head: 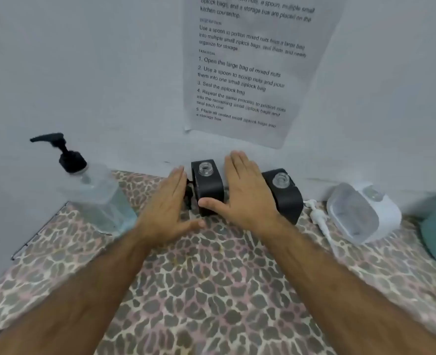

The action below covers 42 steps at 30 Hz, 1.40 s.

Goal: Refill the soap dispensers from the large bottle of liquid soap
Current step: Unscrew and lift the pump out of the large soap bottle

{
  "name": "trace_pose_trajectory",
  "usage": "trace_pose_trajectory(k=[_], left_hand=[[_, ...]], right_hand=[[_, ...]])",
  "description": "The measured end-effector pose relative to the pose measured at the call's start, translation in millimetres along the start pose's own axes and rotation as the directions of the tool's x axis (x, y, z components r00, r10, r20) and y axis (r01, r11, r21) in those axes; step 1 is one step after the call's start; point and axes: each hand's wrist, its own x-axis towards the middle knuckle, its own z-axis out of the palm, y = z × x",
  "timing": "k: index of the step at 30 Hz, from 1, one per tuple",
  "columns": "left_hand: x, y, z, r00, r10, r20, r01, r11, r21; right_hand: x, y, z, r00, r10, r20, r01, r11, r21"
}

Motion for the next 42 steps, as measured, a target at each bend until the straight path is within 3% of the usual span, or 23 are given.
trace_pose_trajectory(k=[7,17,25,30,35,42], left_hand=[[-53,35,7,0.990,0.031,-0.139,-0.039,0.998,-0.058],[-200,75,-46,0.986,0.022,-0.167,-0.021,1.000,0.004],[-247,61,-80,0.979,-0.055,-0.197,0.054,0.998,-0.010],[-240,26,-93,0.955,-0.186,-0.229,0.159,0.979,-0.130],[-223,-5,-106,0.916,-0.243,-0.318,0.163,0.952,-0.259],[-177,-65,-93,0.866,-0.464,-0.187,0.338,0.818,-0.465]], right_hand=[[-55,-16,9,0.990,-0.028,-0.139,0.022,0.999,-0.044],[-199,-63,-13,0.993,0.026,-0.113,-0.032,0.998,-0.051],[-213,-105,-32,0.994,0.019,-0.112,-0.030,0.995,-0.095],[-184,-126,-28,0.997,0.035,-0.065,-0.030,0.997,0.077],[-137,-146,-15,0.999,0.053,-0.006,-0.049,0.949,0.311],[-61,-159,16,0.994,0.090,0.065,-0.111,0.813,0.571]])
